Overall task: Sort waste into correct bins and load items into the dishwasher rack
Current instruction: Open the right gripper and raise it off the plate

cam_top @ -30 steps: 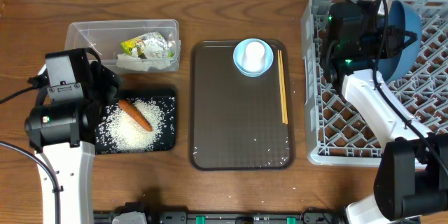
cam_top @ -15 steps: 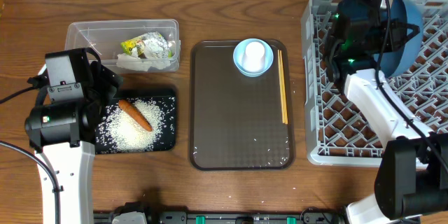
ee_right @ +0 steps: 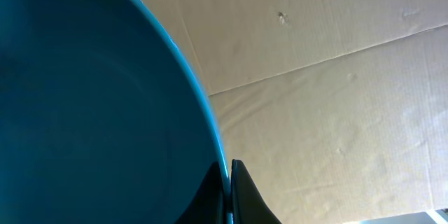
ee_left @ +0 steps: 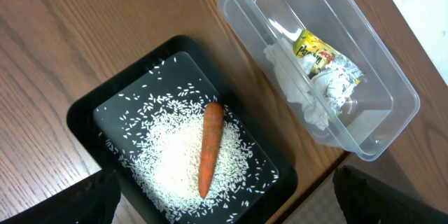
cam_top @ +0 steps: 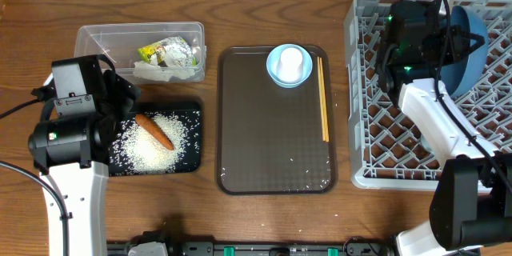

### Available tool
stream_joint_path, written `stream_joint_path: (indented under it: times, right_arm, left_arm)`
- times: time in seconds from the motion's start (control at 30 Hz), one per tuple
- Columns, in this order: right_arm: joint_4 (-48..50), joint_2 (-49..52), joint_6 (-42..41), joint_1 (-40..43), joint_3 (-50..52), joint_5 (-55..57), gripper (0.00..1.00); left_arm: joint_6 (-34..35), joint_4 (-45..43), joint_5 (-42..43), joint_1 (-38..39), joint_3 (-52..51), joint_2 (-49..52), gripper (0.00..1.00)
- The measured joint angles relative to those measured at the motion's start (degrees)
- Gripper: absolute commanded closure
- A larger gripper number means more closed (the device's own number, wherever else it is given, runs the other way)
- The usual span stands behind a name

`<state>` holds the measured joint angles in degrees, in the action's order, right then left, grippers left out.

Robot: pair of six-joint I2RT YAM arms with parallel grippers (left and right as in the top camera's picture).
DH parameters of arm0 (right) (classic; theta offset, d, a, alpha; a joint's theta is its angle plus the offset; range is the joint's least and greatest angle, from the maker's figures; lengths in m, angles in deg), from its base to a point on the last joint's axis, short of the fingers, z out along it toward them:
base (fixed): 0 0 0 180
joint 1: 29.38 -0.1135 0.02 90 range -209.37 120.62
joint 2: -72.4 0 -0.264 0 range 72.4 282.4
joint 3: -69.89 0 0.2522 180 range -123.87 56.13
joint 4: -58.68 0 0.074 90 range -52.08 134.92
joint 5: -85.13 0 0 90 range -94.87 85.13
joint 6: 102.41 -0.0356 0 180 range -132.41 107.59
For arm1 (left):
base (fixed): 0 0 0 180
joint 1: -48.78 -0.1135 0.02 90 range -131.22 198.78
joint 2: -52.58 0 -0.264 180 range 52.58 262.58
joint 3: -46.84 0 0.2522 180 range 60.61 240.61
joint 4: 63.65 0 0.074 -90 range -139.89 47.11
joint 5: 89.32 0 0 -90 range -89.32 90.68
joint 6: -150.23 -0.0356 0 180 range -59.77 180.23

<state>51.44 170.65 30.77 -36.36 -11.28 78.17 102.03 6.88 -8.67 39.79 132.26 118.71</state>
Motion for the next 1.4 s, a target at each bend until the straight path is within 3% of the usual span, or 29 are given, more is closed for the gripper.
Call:
stream_joint_path:
  times: [0.2,0.3,0.5,0.77,0.9,1.03,1.23,1.4]
  right_arm:
    - [-0.81,0.00,-2.82,-1.40,0.00,-0.15,0.95]
    - [0.92,0.00,-3.50,-2.80,0.02,-0.07,0.76]
    - [5.33,0.00,-4.24,-4.57,0.04,1.44,0.60]
    - [6.40,0.00,-5.53,-7.02,0.02,3.02,0.24]
    - [7.91,0.00,-5.49,-7.52,0.02,3.37,0.17]
    - [8.13,0.00,-5.40,-7.50,0.02,3.63,0.01]
    - [10.47,0.00,-5.44,-7.93,0.04,3.15,0.01]
    - [25.49,0.00,-1.03,-8.70,0.07,3.41,0.01]
  left_arm:
    - [0.00,0.00,0.00,0.00,0.00,0.00,0.01]
    - [0.02,0.02,0.02,0.00,0.00,0.00,0.01]
    - [0.02,0.02,0.02,0.00,0.00,0.00,0.01]
    - [0.02,0.02,0.02,0.00,0.00,0.00,0.01]
    - [0.02,0.02,0.02,0.00,0.00,0.00,0.01]
    - [0.00,0.02,0.00,0.00,0.00,0.00,0.01]
    - [0.02,0.02,0.02,0.00,0.00,0.00,0.01]
    - [0.00,0.00,0.02,0.00,0.00,0.00,0.01]
